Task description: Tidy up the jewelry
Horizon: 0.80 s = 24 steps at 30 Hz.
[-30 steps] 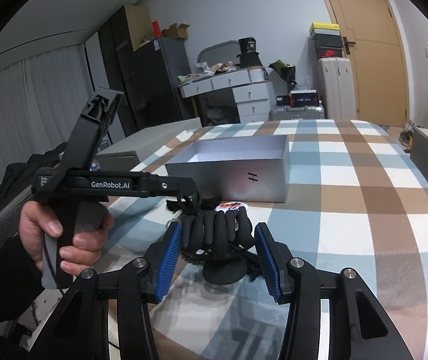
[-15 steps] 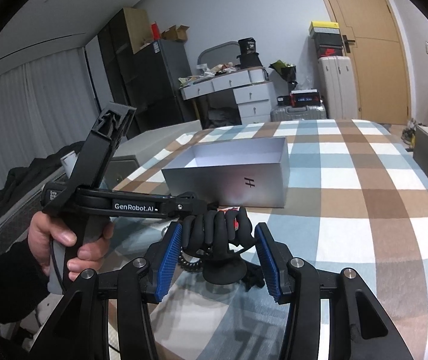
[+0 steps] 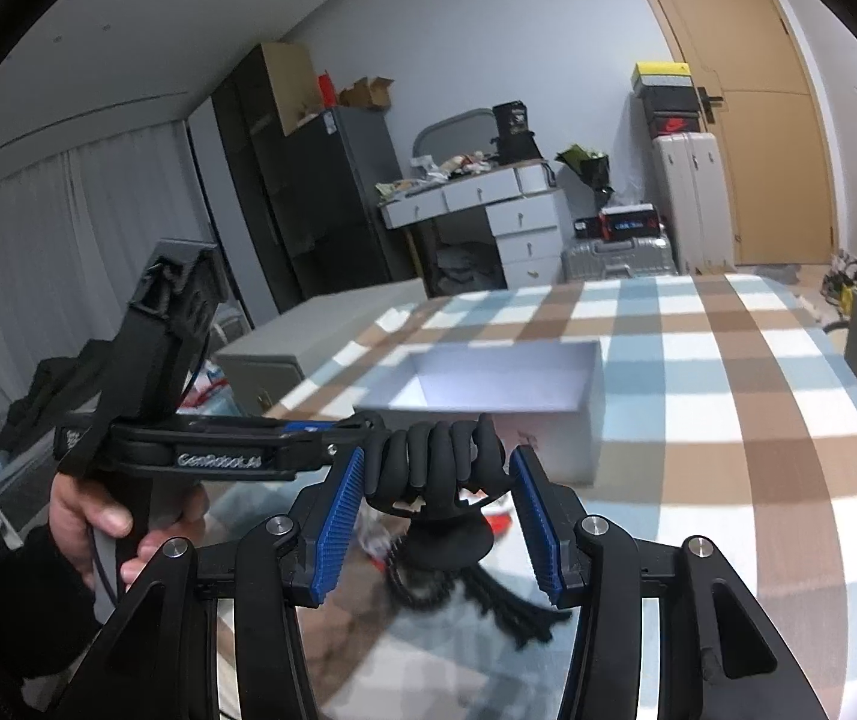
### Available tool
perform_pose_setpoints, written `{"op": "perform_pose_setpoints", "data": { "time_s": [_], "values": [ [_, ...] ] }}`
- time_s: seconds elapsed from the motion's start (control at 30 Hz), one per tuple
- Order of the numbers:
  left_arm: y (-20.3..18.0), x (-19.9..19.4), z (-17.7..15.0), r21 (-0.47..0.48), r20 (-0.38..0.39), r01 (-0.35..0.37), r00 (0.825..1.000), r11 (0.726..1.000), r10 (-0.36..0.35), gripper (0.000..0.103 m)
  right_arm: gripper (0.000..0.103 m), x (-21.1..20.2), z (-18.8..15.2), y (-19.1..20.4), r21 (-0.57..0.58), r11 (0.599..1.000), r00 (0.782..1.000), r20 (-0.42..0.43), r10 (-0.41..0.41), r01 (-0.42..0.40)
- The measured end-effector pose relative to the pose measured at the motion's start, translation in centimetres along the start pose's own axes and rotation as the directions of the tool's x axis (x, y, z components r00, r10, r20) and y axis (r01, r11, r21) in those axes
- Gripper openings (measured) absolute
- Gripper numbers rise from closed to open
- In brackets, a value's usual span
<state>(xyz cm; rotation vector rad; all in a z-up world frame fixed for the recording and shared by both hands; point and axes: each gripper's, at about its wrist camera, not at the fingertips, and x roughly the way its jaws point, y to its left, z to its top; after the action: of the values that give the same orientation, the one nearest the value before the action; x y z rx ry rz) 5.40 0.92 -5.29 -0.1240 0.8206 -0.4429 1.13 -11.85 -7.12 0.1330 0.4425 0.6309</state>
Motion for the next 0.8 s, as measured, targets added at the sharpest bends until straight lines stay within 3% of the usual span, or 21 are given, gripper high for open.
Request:
{"op": "perform_pose_setpoints", "data": {
  "time_s": [0.37, 0.8],
  "values": [
    [0.3, 0.7, 4.3, 0.064, 0.074, -0.019, 0.997, 0.998, 0.014, 0.040, 0.049, 3.9, 5.7, -1.9, 0.024, 0.999, 1.000, 0.015, 0.023, -0.023],
    [3.4, 4.5, 6.1, 0.007, 0.024, -0.022, 0.999, 1.000, 0.022, 0.040, 0.049, 11.3, 7.6, -5.0, 0.060, 0.997, 0.994, -0.099, 0.044, -0.038]
  ]
}}
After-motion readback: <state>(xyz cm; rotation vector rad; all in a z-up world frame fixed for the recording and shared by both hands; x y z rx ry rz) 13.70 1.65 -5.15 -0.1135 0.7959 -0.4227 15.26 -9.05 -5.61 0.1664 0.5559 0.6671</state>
